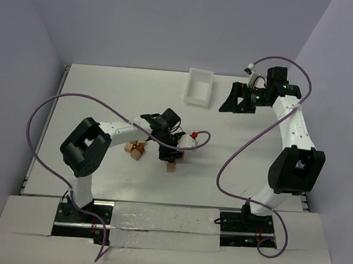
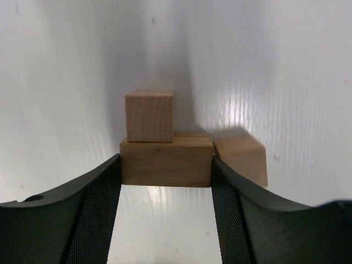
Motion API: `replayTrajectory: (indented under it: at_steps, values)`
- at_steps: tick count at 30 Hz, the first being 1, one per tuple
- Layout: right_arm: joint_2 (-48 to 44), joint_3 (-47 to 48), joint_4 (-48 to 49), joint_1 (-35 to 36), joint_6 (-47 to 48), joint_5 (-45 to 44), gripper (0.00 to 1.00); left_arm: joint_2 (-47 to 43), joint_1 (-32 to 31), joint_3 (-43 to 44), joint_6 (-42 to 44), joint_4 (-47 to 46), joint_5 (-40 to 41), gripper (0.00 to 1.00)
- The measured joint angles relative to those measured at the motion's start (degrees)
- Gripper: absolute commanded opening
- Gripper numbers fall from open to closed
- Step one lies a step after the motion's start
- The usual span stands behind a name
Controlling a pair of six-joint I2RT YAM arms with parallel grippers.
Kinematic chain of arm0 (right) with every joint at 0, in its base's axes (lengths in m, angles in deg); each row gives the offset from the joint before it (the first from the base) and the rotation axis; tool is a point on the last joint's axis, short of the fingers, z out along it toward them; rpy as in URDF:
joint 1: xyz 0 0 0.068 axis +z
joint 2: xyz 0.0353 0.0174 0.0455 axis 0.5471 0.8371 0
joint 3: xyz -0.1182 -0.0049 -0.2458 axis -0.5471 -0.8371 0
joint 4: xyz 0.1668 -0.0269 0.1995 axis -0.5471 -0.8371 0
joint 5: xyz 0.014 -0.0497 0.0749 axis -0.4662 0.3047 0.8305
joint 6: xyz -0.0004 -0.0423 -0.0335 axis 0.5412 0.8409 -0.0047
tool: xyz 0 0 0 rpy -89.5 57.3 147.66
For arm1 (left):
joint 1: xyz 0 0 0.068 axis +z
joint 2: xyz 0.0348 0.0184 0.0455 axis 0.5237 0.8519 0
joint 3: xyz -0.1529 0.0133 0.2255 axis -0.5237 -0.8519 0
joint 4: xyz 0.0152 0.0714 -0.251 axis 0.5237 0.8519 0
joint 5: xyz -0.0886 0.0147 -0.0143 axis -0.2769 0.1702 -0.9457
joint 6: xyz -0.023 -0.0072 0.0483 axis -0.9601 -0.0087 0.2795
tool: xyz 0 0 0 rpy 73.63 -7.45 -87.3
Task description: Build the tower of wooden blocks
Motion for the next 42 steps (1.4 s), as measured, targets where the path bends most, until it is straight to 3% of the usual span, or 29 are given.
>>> replayTrajectory:
  at_steps: [7,18,28,38,42]
  values:
    - [0.00,0.00,0.00,0.00,0.00,0.00,1.00,2.43,-0.98,4.06,-2.68,-0.50,-0.34,0.24]
    - [0.00,0.00,0.00,0.20,-0.03,-0.03,1.00,-3.06,3.59,-3.95,-4.33,-1.88,0.79,0.25]
    - [0.00,0.00,-0.02,1.14,-0.26,-0.95,1.00,-3.42,6.52,-3.61,-2.90,-1.41,1.57,0.27]
    - [0.00,0.00,-0.02,1.20,-0.26,-1.36,1.00,-0.70,7.86,-1.52,-1.63,-1.29,1.36,0.33]
    - [0.00,0.00,-0.02,1.18,-0.26,-1.36,1.00,-0.68,7.86,-1.52,-1.01,-1.29,1.36,0.40]
